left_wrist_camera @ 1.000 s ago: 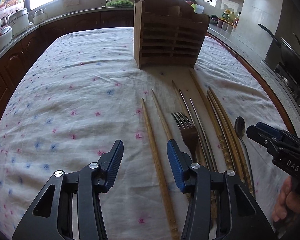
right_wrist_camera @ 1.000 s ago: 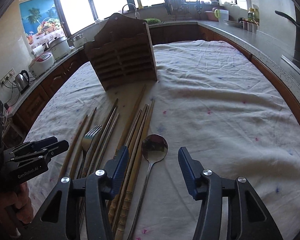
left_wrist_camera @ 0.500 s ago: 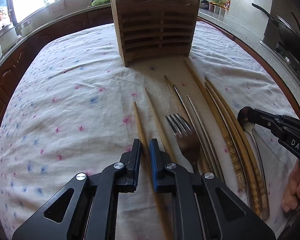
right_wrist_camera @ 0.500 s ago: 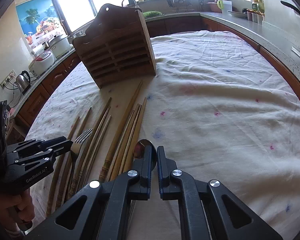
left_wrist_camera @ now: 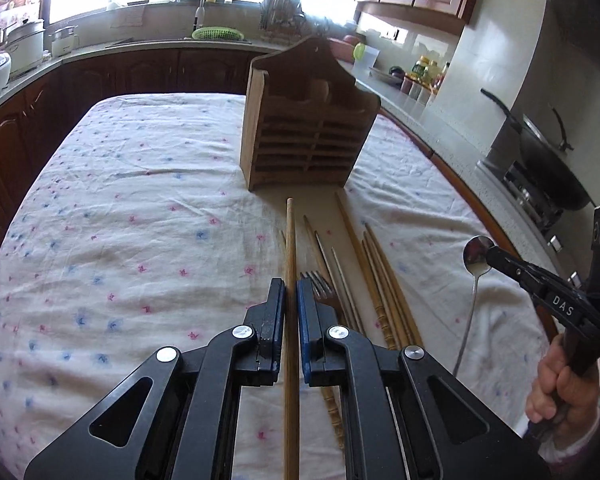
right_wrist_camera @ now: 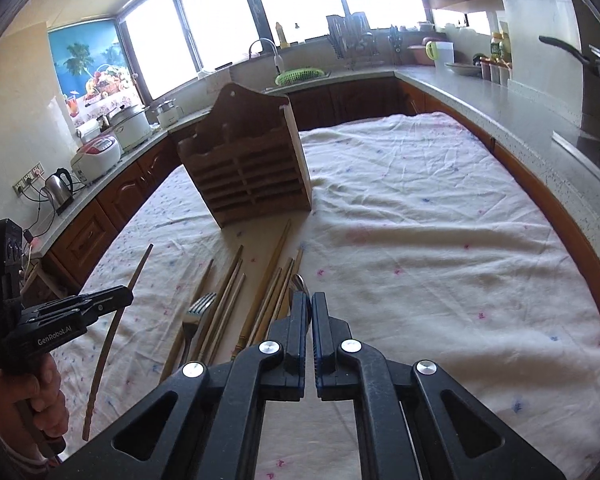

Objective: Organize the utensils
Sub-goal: 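Lift the chopstick with the left tool while the right tool carries the spoon toward the wooden holder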

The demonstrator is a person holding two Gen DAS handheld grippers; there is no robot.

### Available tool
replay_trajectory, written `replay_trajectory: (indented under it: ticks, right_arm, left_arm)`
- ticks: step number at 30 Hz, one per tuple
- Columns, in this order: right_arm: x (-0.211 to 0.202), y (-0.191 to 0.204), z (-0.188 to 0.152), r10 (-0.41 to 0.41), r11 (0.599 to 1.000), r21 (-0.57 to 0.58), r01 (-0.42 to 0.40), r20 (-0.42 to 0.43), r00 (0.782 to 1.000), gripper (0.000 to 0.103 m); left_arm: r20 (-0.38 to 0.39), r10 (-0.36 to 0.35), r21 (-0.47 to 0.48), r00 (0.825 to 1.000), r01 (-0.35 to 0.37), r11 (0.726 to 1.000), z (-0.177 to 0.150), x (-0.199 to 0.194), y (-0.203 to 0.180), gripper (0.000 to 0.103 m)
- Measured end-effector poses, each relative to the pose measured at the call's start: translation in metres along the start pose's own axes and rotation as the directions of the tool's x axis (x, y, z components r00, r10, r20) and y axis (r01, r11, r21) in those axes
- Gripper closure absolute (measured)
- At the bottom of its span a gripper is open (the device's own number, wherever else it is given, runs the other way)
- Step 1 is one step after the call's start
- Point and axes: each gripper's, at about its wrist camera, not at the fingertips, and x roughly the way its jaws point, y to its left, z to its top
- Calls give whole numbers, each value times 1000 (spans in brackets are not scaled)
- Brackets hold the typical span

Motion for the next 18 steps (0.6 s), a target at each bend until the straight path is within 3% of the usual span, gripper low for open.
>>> replay_trajectory:
  ticks: [5, 8, 18]
  right_arm:
    - [-29, 12, 20, -12, 999, -42, 16, 100, 995, 100]
    - [-39, 21, 29, -34, 996, -78, 46, 152, 988, 100]
    - [-42, 31, 36, -2, 996, -92, 19, 180, 984, 100]
  left_arm:
    - [99, -55, -56, 994, 61, 997, 13, -35, 10, 97]
    - [137, -51, -67, 989, 61, 996, 19, -46, 14, 97]
    - [144, -59, -71, 988, 70, 995, 18, -50, 16, 97]
